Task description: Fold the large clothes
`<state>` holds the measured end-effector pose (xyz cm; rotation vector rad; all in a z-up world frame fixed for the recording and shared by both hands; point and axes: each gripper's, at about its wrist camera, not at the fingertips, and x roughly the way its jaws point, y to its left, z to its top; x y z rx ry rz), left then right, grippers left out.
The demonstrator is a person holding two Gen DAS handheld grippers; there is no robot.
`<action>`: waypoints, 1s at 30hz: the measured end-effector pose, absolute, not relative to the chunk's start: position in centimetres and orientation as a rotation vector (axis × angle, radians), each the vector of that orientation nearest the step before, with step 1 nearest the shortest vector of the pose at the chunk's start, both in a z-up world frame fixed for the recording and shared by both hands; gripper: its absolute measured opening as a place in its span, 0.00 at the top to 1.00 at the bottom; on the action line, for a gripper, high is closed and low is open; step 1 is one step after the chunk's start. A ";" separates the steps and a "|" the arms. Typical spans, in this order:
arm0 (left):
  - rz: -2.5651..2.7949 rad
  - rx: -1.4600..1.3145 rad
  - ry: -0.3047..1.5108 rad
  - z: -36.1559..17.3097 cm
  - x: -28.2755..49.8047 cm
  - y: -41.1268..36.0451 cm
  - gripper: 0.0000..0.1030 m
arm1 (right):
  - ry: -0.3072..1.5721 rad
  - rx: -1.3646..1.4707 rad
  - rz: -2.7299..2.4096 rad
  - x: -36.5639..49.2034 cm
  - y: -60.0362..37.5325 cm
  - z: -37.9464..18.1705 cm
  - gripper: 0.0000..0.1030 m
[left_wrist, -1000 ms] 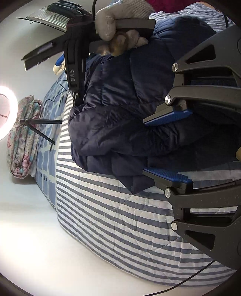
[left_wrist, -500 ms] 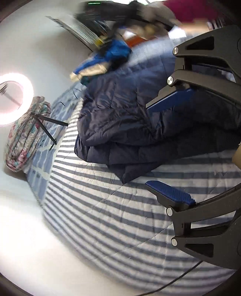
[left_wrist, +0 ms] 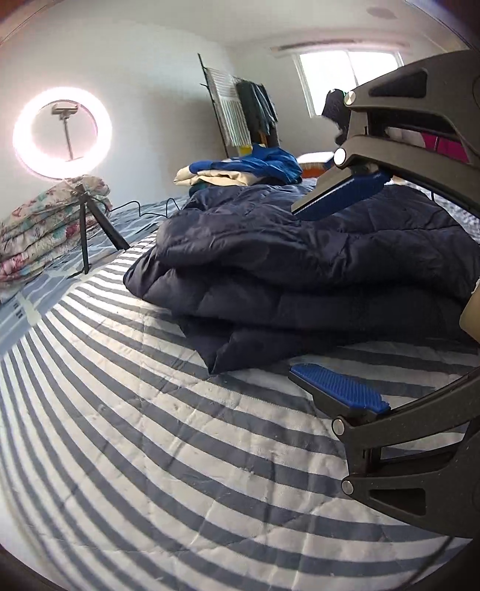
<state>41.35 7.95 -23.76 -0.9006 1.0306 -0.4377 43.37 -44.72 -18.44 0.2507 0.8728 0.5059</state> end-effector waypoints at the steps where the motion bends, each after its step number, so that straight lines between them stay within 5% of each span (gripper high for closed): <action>1: -0.441 -0.914 1.032 -24.2 41.5 8.4 0.20 | 0.894 0.299 0.520 43.7 -45.4 -19.4 0.00; 16: -0.631 -0.947 1.042 -26.2 44.2 7.6 0.20 | 1.069 0.494 0.667 46.9 -45.3 -26.4 0.00; 30: -0.615 -0.840 1.093 -25.5 46.9 3.2 0.22 | 1.046 0.525 0.778 49.2 -40.4 -27.2 0.06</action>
